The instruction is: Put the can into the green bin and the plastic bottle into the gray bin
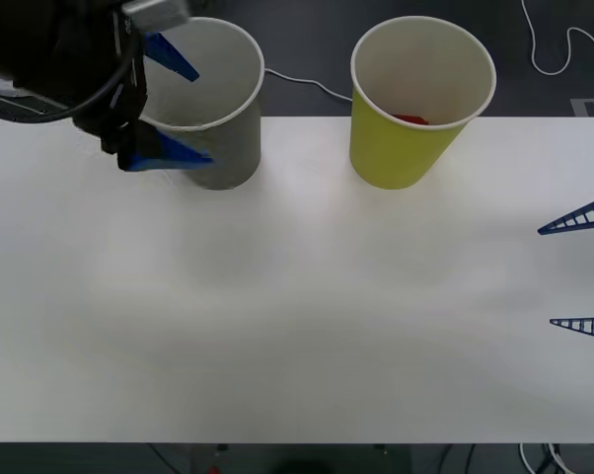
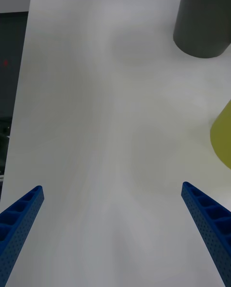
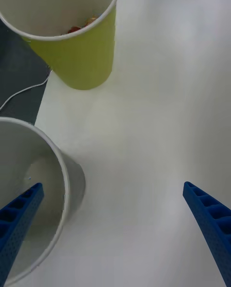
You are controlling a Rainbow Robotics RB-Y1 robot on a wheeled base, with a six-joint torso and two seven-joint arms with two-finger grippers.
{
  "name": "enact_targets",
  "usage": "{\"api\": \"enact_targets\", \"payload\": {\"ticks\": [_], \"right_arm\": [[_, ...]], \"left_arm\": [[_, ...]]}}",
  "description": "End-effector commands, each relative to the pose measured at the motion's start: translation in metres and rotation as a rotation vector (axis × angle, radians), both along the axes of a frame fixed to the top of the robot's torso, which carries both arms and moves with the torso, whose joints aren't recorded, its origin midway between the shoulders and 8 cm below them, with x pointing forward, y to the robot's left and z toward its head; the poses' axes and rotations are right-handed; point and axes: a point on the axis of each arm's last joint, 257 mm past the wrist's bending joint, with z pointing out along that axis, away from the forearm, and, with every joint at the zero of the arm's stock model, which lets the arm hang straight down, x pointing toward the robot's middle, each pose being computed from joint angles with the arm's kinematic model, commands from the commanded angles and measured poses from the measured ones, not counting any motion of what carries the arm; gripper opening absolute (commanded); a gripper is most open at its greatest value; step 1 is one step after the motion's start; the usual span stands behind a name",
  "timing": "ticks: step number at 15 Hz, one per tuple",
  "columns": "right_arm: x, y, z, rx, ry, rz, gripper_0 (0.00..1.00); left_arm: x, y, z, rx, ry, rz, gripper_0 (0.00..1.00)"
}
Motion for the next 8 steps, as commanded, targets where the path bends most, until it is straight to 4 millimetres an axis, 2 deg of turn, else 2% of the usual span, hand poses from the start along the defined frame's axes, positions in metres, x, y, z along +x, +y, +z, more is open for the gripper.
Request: {"api": "enact_targets", "payload": {"ticks": [1, 8], "right_arm": [[0.000, 0.000, 0.000, 0.000, 0.000, 0.000, 1.00], [0.000, 0.000, 0.000, 0.000, 0.000, 0.000, 1.00]], "left_arm": [[-0.011, 0.032, -0.017, 0.029, -0.019, -0.037, 1.00], [-0.043, 0.092, -0.060, 0.045, -0.038, -0.073, 1.00]]}}
